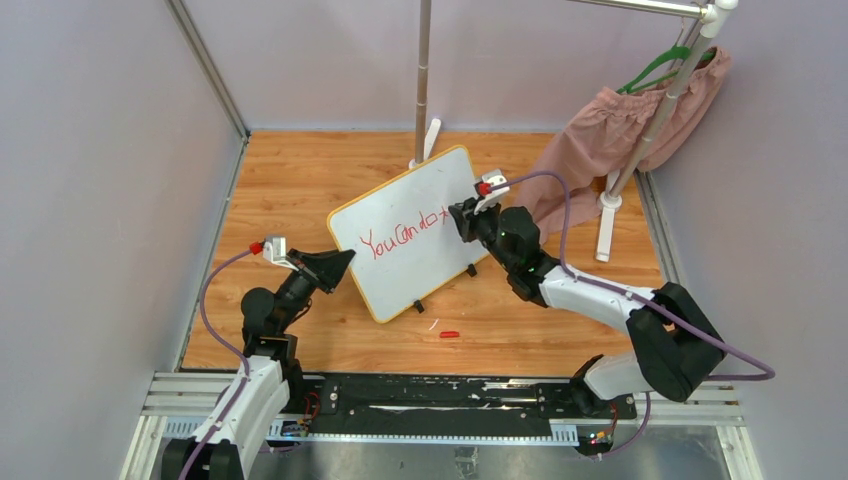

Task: Write a sentence on the whiteboard

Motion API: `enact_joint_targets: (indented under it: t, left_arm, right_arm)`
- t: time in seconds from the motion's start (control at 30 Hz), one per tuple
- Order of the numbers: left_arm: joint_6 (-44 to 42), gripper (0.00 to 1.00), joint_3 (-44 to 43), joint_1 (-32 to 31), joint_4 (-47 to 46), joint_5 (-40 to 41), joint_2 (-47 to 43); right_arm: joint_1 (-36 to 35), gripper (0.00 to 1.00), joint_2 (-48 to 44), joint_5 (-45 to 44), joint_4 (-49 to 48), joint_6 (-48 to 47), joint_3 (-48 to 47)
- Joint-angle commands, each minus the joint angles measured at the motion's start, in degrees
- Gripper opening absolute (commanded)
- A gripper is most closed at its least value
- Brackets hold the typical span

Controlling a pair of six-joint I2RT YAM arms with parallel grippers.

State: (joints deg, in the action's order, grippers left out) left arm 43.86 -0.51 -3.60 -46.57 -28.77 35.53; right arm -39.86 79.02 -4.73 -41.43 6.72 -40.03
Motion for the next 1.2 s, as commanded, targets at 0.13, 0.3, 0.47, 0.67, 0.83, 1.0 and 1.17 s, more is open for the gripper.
enact_joint_targets:
  t: [0.13, 0.3, 0.47, 0.67, 0.83, 1.0, 1.17]
  left_arm:
    - [-2.55, 0.00, 9.04, -0.36, 0.78, 0.72, 0.42]
    - [-2.55, 0.00, 9.04, -0.36, 0.78, 0.74, 0.40]
    - [-2.55, 0.00, 9.04, -0.37, 0.73, 0.67, 0.33]
    - [-2.55, 0.00, 9.04, -0.38, 0.86, 0.56, 0.24]
    - [-2.55, 0.00, 9.04, -0.46, 0.89, 0.56, 0.03]
    - [-2.55, 0.00, 8.97, -0.45, 0.95, 0.56, 0.13]
    - [-2.55, 0.00, 9.04, -0.46, 0.95, 0.56, 0.04]
  right_arm:
    - [1.08, 0.00, -2.94, 0.18, -1.80, 1.44, 0.54]
    - [1.08, 0.00, -4.30, 0.13, -1.65, 1.54, 0.63]
    - [1.07, 0.00, -3.85, -0.19, -1.03, 0.77, -0.57]
    - [1.30, 0.00, -2.29, -0.26, -0.93, 0.34, -2.74]
    - [1.97, 0.00, -1.02, -0.35, -0.72, 0.11, -4.22]
    - [2.77, 0.00, -0.08, 0.18, -0.71, 0.28, -5.36]
    - [3.15, 0.00, 1.00, 0.76, -0.41, 0.25, -6.19]
